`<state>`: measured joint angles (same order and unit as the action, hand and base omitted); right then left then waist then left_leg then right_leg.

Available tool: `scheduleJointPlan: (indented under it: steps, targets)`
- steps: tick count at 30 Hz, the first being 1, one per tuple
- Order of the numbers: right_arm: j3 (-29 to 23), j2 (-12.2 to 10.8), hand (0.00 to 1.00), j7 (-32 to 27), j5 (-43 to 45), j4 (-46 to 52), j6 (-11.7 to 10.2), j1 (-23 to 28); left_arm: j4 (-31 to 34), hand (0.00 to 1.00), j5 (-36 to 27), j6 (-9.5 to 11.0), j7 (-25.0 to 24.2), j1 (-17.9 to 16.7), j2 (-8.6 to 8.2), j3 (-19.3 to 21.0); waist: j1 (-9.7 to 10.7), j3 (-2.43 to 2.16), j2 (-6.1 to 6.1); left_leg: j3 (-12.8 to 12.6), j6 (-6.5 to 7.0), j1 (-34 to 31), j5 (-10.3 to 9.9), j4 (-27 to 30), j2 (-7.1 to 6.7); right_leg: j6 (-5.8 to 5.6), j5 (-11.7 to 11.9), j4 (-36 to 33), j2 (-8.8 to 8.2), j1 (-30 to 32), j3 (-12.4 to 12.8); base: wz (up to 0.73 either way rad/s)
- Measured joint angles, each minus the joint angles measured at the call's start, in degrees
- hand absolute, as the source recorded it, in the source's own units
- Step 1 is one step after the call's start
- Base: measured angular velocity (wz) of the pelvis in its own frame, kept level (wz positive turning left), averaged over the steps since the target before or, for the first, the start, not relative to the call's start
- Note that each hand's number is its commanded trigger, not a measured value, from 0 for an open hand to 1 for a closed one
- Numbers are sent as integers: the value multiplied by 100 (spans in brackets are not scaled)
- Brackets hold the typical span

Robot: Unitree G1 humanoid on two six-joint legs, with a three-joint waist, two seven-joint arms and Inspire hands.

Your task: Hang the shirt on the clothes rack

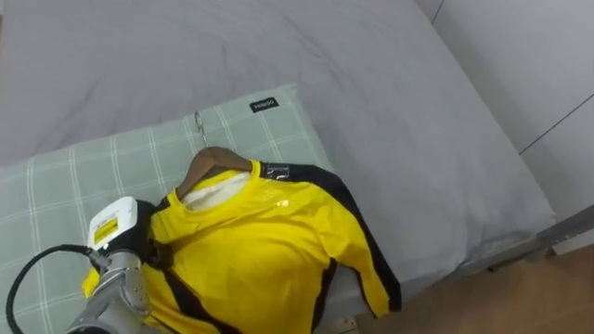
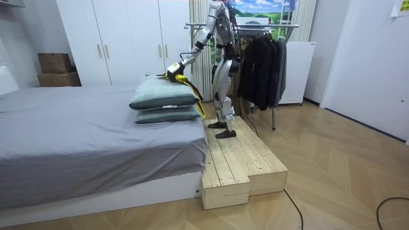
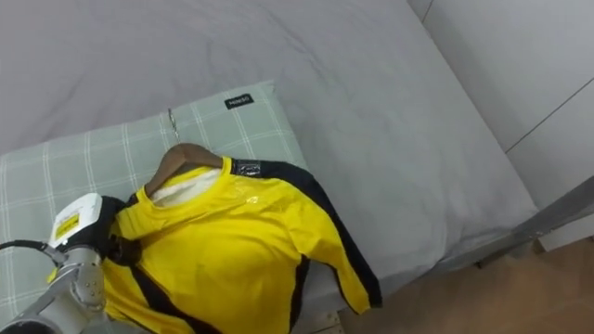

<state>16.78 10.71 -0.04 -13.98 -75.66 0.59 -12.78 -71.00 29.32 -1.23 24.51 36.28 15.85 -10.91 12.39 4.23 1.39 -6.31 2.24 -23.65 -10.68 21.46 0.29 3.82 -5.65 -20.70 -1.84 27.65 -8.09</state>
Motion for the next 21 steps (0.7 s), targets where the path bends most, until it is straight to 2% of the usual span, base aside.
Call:
scheduleJointPlan:
  steps: [4, 9, 10, 14, 18, 19, 21]
  targets:
    - [-3, 2, 0, 25, 1, -23, -11, 72, 1, 100, 3, -4, -46, -36, -51, 17, -30, -17, -35, 11, 0, 131, -1, -39, 1, -5, 6, 24, 7, -130, -2, 1]
    - [-20, 36, 0, 24, 24, -48, -50, 291, 18, 100, 7, -2, -44, -245, -92, 4, -28, -128, -206, -10, 11, 518, 15, -289, -10, -20, 11, 149, 26, -460, 24, -4]
    - [-18, 57, 0, 27, -25, -44, -57, 366, 28, 100, 7, -3, -45, -348, -138, -6, -14, -173, -258, -27, 8, 706, 39, -413, -14, -26, 8, 220, 34, -622, 29, -6]
    - [-40, 110, 0, 159, -100, -61, -56, 536, 339, 100, 16, -6, -44, -584, -145, -54, -39, -250, -299, -85, -3, 1095, 70, -636, -20, -42, -43, 295, 47, -945, 68, -6]
    - [-308, 113, 0, 230, -66, -80, -57, 736, 853, 100, 154, -11, -46, -898, -140, -46, -39, -317, -260, -76, -15, 1418, 93, -747, -4, -41, -24, 462, 104, -1249, 95, 0]
    - [-319, 139, 0, 229, -76, -60, -55, 820, 1076, 100, 156, -19, -46, -990, -138, -46, -56, -351, -266, -56, -17, 1482, 94, -779, -5, -43, -5, 537, 118, -1333, 86, 3]
    - [-377, 170, 0, 195, -66, -31, -54, 925, 1448, 100, 146, -18, -46, -1146, -132, -47, -77, -360, -279, -56, -16, 1607, 94, -817, 8, -55, 21, 643, 133, -1491, 82, 0]
